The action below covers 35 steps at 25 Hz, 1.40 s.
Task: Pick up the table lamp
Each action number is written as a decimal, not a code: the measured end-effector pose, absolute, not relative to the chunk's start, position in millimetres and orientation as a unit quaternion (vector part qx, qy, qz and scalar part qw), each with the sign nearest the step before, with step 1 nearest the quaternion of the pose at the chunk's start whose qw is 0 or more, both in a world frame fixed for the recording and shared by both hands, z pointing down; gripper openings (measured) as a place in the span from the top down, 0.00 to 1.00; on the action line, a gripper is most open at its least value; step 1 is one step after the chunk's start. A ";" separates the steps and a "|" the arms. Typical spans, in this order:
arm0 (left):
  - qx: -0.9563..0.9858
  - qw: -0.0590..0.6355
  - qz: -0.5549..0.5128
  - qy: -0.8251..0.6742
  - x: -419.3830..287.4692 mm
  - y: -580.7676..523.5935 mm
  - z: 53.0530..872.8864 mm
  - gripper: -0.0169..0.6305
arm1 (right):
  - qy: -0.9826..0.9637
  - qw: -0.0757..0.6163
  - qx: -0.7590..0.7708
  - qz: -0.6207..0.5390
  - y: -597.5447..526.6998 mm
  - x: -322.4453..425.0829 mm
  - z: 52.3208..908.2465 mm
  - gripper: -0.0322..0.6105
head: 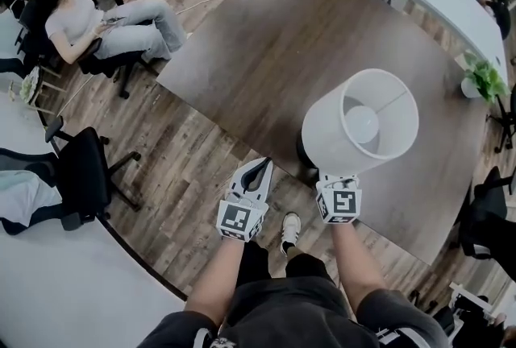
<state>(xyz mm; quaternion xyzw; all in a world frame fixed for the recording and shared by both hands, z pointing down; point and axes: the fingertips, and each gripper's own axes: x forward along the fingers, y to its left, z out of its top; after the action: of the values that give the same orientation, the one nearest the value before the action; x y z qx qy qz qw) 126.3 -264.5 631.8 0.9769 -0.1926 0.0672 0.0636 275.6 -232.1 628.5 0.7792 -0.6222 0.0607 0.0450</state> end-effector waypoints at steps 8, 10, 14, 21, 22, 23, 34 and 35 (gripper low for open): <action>0.977 0.062 0.063 -0.195 120.6 -271.4 630.4 0.96 | -0.628 0.039 0.775 0.063 -233.3 272.7 624.4 0.79; 0.977 0.062 0.064 -0.192 119.2 -271.8 631.1 0.96 | -0.627 0.037 0.776 0.060 -233.6 272.4 622.7 0.79; 0.977 0.063 0.061 -0.193 119.2 -273.2 631.4 0.96 | -0.629 0.040 0.775 0.054 -236.9 273.9 622.0 0.80; 0.978 0.064 0.061 -0.189 124.4 -270.5 626.2 0.96 | -0.631 0.054 0.773 0.047 -233.7 277.3 609.8 0.80; 0.978 0.064 0.060 -0.189 125.8 -269.7 622.7 0.96 | -0.632 0.055 0.771 0.048 -232.7 277.4 605.7 0.80; 0.978 0.063 0.058 -0.189 128.1 -268.6 618.4 0.96 | -0.634 0.057 0.770 0.048 -231.5 278.2 600.8 0.80; 0.984 0.050 0.032 -0.170 144.3 -265.7 554.0 0.96 | -0.646 0.076 0.759 0.037 -227.0 269.4 531.1 0.80; 0.984 0.050 0.030 -0.169 144.5 -264.7 546.9 0.96 | -0.646 0.075 0.759 0.037 -224.9 267.7 522.5 0.80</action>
<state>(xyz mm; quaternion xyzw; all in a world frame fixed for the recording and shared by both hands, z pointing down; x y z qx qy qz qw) 144.5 -264.7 546.9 0.9838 -0.1694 0.0300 0.0505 267.7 -224.9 522.5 0.7586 -0.6463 0.0368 0.0746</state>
